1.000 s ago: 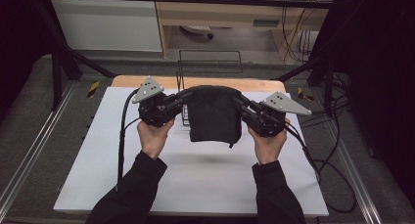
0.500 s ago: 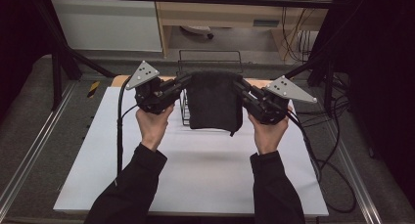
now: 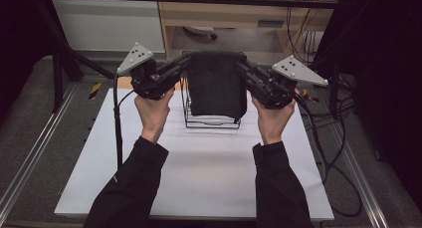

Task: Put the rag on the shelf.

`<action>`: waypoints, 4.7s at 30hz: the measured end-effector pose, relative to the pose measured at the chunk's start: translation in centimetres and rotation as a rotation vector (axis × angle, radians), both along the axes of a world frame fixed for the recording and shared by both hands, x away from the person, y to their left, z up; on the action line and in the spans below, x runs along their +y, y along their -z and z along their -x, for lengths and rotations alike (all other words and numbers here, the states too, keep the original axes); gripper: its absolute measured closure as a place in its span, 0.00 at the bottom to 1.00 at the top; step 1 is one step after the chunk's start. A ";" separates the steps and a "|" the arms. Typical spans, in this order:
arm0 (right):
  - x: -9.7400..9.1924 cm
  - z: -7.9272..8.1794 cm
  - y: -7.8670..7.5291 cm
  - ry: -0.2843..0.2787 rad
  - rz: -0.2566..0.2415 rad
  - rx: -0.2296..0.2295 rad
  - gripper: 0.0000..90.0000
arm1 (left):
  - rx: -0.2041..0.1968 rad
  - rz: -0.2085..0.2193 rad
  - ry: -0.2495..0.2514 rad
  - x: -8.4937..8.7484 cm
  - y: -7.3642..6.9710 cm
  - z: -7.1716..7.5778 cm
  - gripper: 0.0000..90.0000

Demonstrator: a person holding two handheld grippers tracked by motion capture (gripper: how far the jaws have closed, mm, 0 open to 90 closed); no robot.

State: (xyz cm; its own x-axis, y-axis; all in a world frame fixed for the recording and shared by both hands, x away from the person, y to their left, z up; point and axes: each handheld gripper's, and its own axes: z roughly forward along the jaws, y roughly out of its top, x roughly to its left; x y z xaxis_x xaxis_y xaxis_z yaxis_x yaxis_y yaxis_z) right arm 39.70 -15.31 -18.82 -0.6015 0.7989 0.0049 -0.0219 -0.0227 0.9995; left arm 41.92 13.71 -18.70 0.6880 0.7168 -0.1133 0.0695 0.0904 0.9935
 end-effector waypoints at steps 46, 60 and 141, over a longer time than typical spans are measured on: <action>0.9 -6.9 -7.0 0.035 -0.054 -0.057 0.89 | -0.056 0.030 -0.089 -0.3 -7.6 -5.2 0.91; 1.4 -9.3 -7.9 0.061 -0.028 -0.048 0.89 | -0.055 0.031 -0.137 -0.3 -7.9 -6.9 0.91; 0.2 -8.2 1.8 0.024 0.103 0.030 0.88 | 0.020 -0.141 0.001 0.4 1.0 -5.9 0.91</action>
State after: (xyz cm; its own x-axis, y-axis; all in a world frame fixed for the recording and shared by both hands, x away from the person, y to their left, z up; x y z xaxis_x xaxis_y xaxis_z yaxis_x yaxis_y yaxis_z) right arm 47.95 -15.14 -20.60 -0.5827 0.8105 -0.0599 0.0091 0.0802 0.9967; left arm 47.82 14.13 -19.73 0.6871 0.7261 -0.0250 0.0890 -0.0500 0.9948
